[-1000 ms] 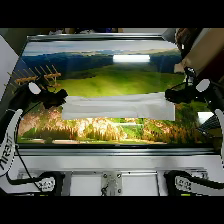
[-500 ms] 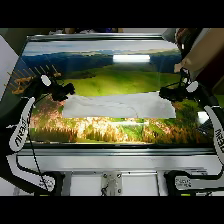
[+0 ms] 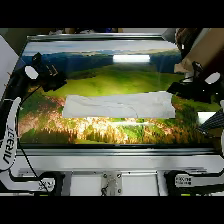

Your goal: Fold the clothes and pants, and hang the long-sleeved shirts on hangers.

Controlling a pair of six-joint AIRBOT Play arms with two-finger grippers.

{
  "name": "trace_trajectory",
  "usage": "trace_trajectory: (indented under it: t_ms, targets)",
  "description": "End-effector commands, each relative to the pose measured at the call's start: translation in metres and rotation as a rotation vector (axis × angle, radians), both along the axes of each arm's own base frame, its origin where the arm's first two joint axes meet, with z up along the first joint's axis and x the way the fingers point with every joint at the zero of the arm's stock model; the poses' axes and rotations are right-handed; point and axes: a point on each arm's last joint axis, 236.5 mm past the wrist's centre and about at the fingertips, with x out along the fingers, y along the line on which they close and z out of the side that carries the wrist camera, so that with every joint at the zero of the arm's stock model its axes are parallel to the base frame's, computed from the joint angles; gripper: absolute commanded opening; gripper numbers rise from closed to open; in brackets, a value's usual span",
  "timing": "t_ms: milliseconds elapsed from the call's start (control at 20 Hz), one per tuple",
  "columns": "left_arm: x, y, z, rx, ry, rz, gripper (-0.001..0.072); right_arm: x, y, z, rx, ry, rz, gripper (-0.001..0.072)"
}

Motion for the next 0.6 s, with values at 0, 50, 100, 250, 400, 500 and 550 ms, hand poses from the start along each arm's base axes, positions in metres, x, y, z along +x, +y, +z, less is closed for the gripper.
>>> trace_trajectory:
  t_ms: [0, 50, 100, 250, 400, 500, 550]
  targets:
    - [-0.018, -0.03, 0.031, 0.018, -0.037, -0.101, 0.0005, -0.029, -0.029, -0.024, 0.127, 0.098, 0.021, 0.0692]
    - [-0.022, -0.043, 0.035, 0.018, -0.043, -0.13, 0.0005, -0.031, -0.037, -0.035, 0.191, 0.109, -0.005, 0.0712]
    - [-0.025, -0.058, 0.036, 0.017, -0.045, -0.162, 0.0005, -0.031, -0.042, -0.045, 0.256, 0.108, -0.031, 0.0712]
    - [-0.037, -0.096, 0.035, 0.015, -0.037, -0.246, 0.0005, -0.031, -0.061, -0.073, 0.37, 0.117, -0.111, 0.0712]
    - [-0.047, -0.125, 0.035, 0.014, -0.038, -0.309, 0.0005, -0.033, -0.06, -0.093, 0.418, 0.129, -0.1, 0.0712]
    - [-0.052, -0.137, 0.035, 0.013, -0.037, -0.337, 0.0005, -0.032, -0.041, -0.09, 0.497, 0.119, -0.052, 0.0712]
    - [-0.054, -0.142, 0.035, 0.013, -0.038, -0.347, 0.0005, -0.029, -0.032, -0.087, 0.534, 0.114, -0.041, 0.0712]
